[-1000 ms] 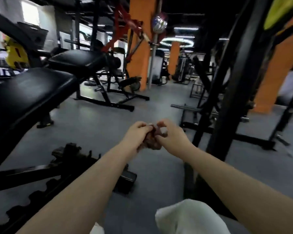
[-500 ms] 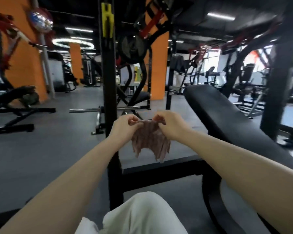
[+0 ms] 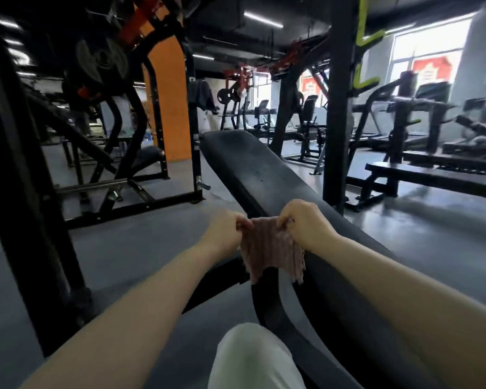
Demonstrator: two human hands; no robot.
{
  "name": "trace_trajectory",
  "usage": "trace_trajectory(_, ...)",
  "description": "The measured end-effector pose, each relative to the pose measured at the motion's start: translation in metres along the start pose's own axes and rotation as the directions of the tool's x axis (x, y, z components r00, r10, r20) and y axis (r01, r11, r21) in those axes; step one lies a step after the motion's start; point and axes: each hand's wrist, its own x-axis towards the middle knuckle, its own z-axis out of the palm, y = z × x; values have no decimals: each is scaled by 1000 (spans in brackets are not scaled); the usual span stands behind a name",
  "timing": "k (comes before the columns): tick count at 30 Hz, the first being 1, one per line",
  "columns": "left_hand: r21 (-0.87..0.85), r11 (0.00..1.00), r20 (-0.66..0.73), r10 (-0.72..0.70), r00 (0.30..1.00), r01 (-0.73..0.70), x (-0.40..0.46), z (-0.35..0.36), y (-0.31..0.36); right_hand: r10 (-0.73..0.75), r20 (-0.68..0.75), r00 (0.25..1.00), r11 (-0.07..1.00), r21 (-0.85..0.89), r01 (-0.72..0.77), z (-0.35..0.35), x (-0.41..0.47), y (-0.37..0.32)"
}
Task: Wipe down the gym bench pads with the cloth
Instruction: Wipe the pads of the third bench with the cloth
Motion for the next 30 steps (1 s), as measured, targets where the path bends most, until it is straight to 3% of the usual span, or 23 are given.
trace_trajectory(4, 39, 999, 81, -9, 997, 6, 33, 54, 2, 135, -4, 991, 991, -11, -135, 22, 7, 54)
trace_trajectory(7, 140, 990, 94, -37, 995, 23, 52, 80, -9, 144, 42, 989, 970, -201, -133, 44, 9, 67)
trace_trajectory(12, 169, 984, -5, -56, 998, 56, 70, 91, -45, -45, 96, 994, 931, -356, 76, 81, 13, 61)
trace_trajectory(15, 130, 991, -79, 1, 997, 9, 82, 90, -58, 39, 181, 983, 943, -333, 24, 96, 20, 60)
trace_trajectory(19, 122, 987, -142, 122, 982, -105, 107, 80, -71, 49, 72, 996, 892, -452, -11, 117, 45, 39)
trace_trajectory(21, 220, 964, -149, 184, 971, -149, 128, 67, -84, 45, 56, 997, 860, -509, -10, 121, 72, 33)
trace_trajectory(25, 522, 821, -182, 371, 910, -231, 179, 28, -117, 89, 50, 995, 870, -490, -54, 117, 146, 19)
trace_trajectory(30, 665, 734, -189, 346, 919, -139, 228, -18, -142, 80, 56, 995, 881, -472, -44, 124, 226, -6)
